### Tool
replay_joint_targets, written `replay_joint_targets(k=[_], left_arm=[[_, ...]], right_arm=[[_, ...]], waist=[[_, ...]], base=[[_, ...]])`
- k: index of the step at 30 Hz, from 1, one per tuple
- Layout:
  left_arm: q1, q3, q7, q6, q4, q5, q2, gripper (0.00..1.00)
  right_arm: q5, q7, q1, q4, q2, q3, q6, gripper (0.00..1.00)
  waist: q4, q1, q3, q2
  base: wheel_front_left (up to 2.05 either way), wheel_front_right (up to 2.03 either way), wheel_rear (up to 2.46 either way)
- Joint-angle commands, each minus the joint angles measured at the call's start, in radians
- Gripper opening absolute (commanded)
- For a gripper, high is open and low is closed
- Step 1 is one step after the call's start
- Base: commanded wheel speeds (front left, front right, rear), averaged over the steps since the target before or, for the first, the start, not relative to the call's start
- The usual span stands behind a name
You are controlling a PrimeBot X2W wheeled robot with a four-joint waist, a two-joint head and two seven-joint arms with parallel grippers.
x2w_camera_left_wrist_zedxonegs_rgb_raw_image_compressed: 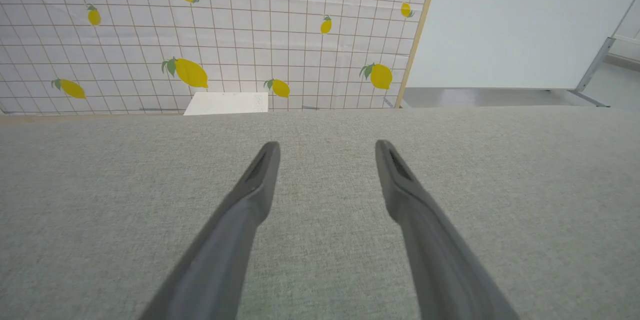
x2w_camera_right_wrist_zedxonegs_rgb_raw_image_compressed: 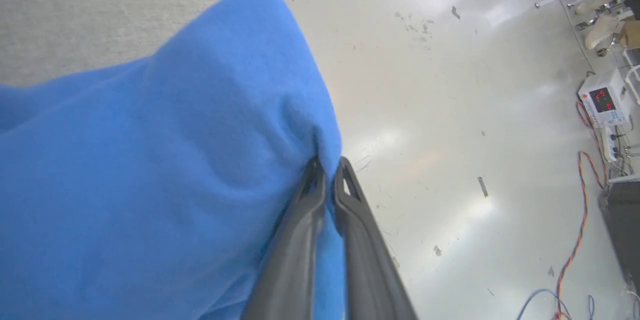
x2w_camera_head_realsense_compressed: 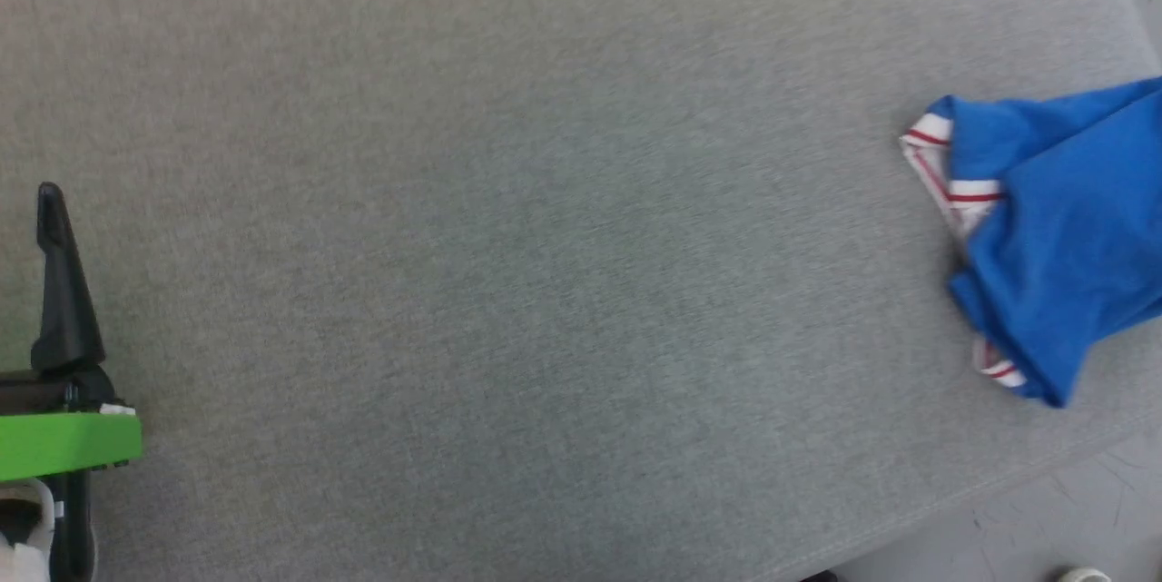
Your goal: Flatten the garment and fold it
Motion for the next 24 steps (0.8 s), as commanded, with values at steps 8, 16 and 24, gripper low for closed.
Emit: replay_joint_targets(k=[8, 16, 24], left_arm=[[-0.028, -0.010, -0.014, 0.005, 0.016, -0.015, 0.008, 1.00], [-0.022, -0.039, -0.083, 0.010, 0.117, -0.020, -0.036, 1.00], [-0.024, -0.065, -0.126, 0.019, 0.199, -0.019, -0.082, 1.00]], right_arm=[[-0.100, -0.023, -0.057, 0.006, 0.021, -0.138, -0.002, 1.00], [0.019, -0.136, -0.108, -0.144, 0.020, -0.105, -0.002, 1.00], [0.206, -0.260, -0.144, -0.323, 0.053, 0.069, -0.002, 1.00]], waist=[[0.085, -0.0001, 0.059, 0.0000], [0.126, -0.0001, -0.108, 0.0000], [0.202, -0.0001, -0.280, 0.0000]], base=[[0.00, 0.00, 0.00], [0.00, 0.00, 0.00], [0.00, 0.00, 0.00]])
